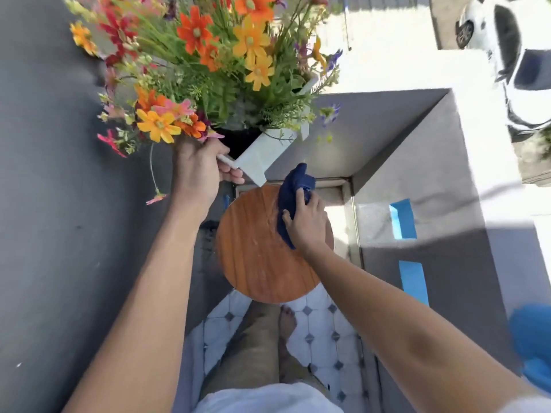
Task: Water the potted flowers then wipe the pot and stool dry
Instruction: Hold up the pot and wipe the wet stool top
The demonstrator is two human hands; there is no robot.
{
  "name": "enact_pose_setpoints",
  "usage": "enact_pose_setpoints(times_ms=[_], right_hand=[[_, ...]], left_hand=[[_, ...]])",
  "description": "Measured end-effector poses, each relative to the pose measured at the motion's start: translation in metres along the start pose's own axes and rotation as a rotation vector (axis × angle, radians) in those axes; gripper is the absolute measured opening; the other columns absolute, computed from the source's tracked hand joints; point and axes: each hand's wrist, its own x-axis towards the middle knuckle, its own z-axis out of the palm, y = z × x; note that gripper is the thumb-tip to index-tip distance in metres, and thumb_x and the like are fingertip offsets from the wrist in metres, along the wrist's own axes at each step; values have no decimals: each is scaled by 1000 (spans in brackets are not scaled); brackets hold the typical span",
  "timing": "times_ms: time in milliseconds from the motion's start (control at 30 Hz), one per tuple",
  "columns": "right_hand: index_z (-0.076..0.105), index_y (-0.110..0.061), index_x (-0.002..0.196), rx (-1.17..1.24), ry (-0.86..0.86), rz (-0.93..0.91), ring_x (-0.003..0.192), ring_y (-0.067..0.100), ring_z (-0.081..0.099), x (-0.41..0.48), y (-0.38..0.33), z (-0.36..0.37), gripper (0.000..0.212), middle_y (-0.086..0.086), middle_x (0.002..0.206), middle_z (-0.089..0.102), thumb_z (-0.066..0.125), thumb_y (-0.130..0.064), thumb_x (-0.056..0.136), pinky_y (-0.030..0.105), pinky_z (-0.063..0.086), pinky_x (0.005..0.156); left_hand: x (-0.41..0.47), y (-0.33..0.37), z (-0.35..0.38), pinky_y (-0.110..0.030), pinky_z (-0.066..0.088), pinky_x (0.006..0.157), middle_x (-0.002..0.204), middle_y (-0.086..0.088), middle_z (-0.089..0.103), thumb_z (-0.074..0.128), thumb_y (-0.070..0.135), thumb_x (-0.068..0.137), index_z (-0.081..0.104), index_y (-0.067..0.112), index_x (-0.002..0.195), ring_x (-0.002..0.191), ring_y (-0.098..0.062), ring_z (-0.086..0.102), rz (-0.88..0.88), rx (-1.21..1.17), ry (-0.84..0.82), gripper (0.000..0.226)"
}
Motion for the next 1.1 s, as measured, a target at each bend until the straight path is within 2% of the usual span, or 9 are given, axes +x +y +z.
enact_pose_setpoints(times_ms=[133, 267, 433, 567, 667, 767, 867, 967, 1100], right_hand=[[40, -19, 142, 47, -4, -105, 111, 38, 46, -1, -48, 31, 46, 18, 136, 46, 48, -30, 98, 48, 46, 86], [49, -17, 137, 94, -67, -285, 101, 39, 50, -30, -88, 56, 45, 20, 126, 52, 54, -22, 92, 45, 48, 80], [51, -17, 130, 76, -140, -465, 97, 38, 50, -67, -80, 61, 41, 17, 122, 52, 52, -17, 89, 42, 44, 76], [59, -16, 126, 101, -29, -323, 95, 39, 52, -44, -24, 35, 40, 18, 112, 56, 57, -13, 86, 45, 49, 76], [61, -17, 122, 73, 88, -87, 101, 40, 53, -19, 27, 7, 40, 17, 123, 55, 58, -15, 82, 46, 50, 81], [58, -24, 122, 25, 110, 38, 112, 36, 49, -3, 52, -7, 40, 9, 129, 51, 55, -37, 84, 48, 45, 89], [53, -26, 128, 20, 121, 9, 119, 29, 44, -3, 34, 1, 51, 6, 134, 46, 55, -57, 88, 48, 42, 94], [53, -25, 131, 50, 121, -74, 112, 34, 47, -14, -7, 28, 43, 10, 130, 50, 62, -38, 91, 48, 46, 89], [60, -22, 125, 138, 48, -297, 81, 33, 51, -63, -65, 66, 35, 13, 119, 54, 60, -22, 90, 41, 46, 70]], left_hand=[[4, 3, -4, -37, 55, 50, 59, -13, 44, 44, 0, 85, 50, 13, 71, 43, -25, 56, 11, 3, 12, 21], [8, 6, -5, -36, 55, 48, 59, -13, 44, 44, -1, 84, 47, 10, 68, 41, -25, 55, 3, -23, 15, 21], [6, 3, -6, -34, 53, 48, 64, -18, 47, 45, -2, 83, 46, 6, 62, 41, -24, 56, -5, -45, -10, 23], [3, -2, -5, -34, 53, 48, 65, -20, 47, 45, -1, 83, 47, 6, 63, 41, -24, 57, -13, -44, -20, 21], [1, -4, -5, -33, 53, 47, 62, -18, 47, 44, -2, 85, 47, 8, 69, 42, -23, 56, -26, -34, -27, 19], [-1, -4, -3, -33, 54, 47, 58, -16, 48, 43, -3, 86, 46, 10, 67, 42, -23, 55, -10, -4, -33, 23], [-2, -6, -2, -33, 53, 47, 59, -16, 47, 43, -2, 86, 47, 9, 69, 42, -23, 56, -18, -13, -28, 21], [-1, -9, -2, -33, 53, 48, 60, -15, 45, 44, -2, 85, 47, 5, 69, 41, -22, 57, -31, -21, -26, 18], [0, -16, 1, -33, 53, 46, 60, -15, 43, 45, -1, 84, 46, 5, 72, 40, -22, 57, -25, -10, -23, 14]])
